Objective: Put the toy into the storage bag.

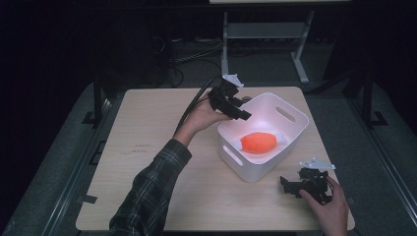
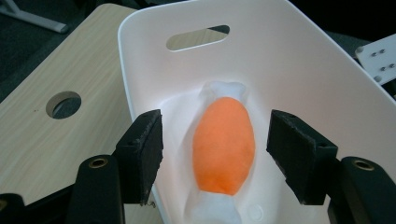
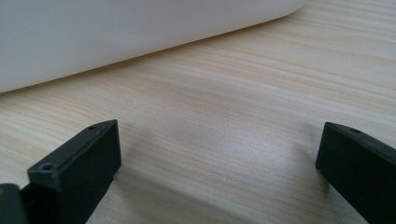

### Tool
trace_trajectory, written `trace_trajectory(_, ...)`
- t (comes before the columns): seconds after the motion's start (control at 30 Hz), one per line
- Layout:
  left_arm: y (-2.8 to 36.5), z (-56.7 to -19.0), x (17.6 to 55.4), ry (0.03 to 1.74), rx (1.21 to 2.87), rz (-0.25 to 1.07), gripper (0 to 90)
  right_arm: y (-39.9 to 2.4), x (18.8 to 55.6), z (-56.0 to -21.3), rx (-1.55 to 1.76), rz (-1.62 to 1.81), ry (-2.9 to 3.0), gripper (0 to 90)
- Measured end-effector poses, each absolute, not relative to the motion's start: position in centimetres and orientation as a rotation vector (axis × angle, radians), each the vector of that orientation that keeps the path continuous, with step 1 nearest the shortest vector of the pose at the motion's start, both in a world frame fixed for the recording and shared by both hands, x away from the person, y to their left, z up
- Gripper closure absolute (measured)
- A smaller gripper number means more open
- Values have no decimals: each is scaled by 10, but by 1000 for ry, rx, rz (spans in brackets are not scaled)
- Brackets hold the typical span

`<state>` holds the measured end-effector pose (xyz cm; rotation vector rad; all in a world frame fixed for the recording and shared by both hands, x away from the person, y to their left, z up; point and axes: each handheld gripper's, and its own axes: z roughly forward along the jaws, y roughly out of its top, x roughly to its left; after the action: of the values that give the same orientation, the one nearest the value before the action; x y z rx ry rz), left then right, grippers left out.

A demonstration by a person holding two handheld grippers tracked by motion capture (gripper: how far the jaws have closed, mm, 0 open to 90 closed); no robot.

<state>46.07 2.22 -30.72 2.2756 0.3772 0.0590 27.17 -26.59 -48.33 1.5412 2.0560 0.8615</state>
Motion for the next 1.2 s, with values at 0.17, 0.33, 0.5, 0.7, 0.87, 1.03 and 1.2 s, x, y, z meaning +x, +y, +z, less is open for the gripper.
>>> trace_trajectory(0.17, 31, -304, 457, 387, 2268, 76, 353, -266, 272, -483, 1540, 862, 2056, 0)
trace_trajectory(0.33, 39, -303, 454, 395, 2269, 100, 321, -266, 272, -483, 1541, 862, 2056, 0)
trace_trajectory(0.5, 48, -301, 452, 410, 2260, 124, 267, -266, 272, -483, 1540, 860, 2057, 0)
trace_trajectory(0.7, 59, -301, 448, 442, 2247, 155, 176, -266, 272, -483, 1542, 862, 2057, 0)
trace_trajectory(0.87, 74, -302, 441, 463, 2221, 156, 161, -266, 272, -483, 1538, 860, 2057, 0)
trace_trajectory(1.03, 90, -305, 435, 485, 2209, 152, 161, -266, 272, -483, 1538, 860, 2057, 0)
trace_trajectory(1.2, 105, -308, 429, 512, 2213, 161, 161, -266, 272, -484, 1536, 861, 2058, 0)
